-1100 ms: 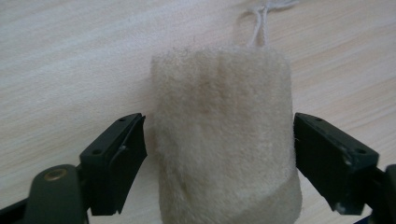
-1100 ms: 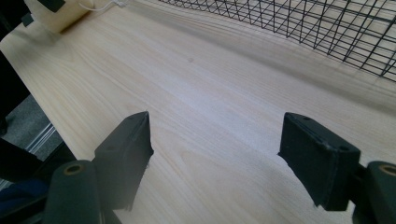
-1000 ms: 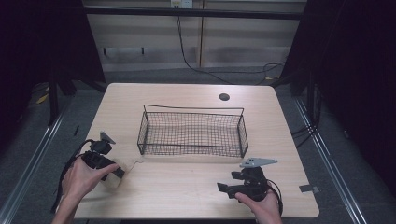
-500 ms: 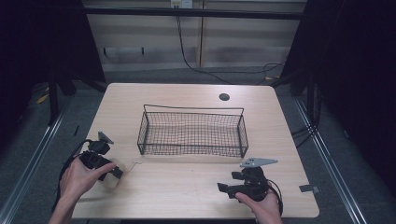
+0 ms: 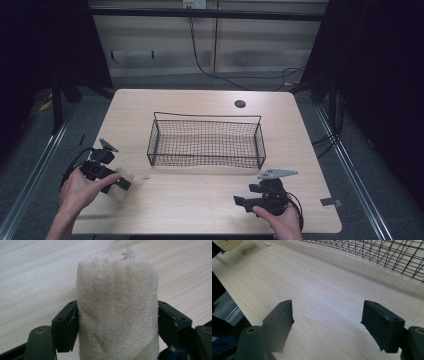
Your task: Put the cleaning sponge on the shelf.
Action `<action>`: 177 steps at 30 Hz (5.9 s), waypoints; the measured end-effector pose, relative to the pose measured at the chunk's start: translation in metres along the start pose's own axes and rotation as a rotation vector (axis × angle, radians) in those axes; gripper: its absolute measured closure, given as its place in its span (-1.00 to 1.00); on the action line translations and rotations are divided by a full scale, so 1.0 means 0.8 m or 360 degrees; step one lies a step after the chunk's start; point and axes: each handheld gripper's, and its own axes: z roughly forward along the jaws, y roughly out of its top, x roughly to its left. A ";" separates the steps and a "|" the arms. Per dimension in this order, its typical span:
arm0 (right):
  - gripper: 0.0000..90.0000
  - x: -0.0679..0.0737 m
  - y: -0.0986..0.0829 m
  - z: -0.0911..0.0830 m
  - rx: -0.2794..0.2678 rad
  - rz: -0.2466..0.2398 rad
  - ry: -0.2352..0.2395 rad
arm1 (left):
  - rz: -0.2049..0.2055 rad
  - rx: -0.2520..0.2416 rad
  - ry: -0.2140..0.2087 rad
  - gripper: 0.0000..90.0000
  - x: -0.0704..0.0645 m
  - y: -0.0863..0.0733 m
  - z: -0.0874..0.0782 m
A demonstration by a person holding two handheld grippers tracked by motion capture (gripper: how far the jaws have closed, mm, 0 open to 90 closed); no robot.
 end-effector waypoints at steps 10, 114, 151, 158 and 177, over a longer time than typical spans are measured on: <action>-0.45 0.000 0.000 -0.001 -0.0001 -0.0001 -0.0001 | 0.0042 -0.0059 0.0000 -0.41 -0.012 -0.002 -0.016; -0.45 0.001 -0.002 0.000 0.0004 0.0014 0.0010 | 0.0061 0.0065 0.0069 -0.41 -0.118 0.160 -0.094; -0.46 0.002 -0.002 0.002 0.0019 0.0026 0.0020 | -0.0266 0.0027 0.0199 -0.41 -0.132 0.217 -0.051; -0.46 0.001 -0.002 0.002 0.0020 0.0029 0.0024 | -0.0289 0.0029 0.0229 -0.41 -0.132 0.218 -0.038; -0.46 0.002 -0.003 0.002 0.0031 0.0029 0.0027 | -0.0378 0.0016 0.0322 -0.41 -0.132 0.221 -0.009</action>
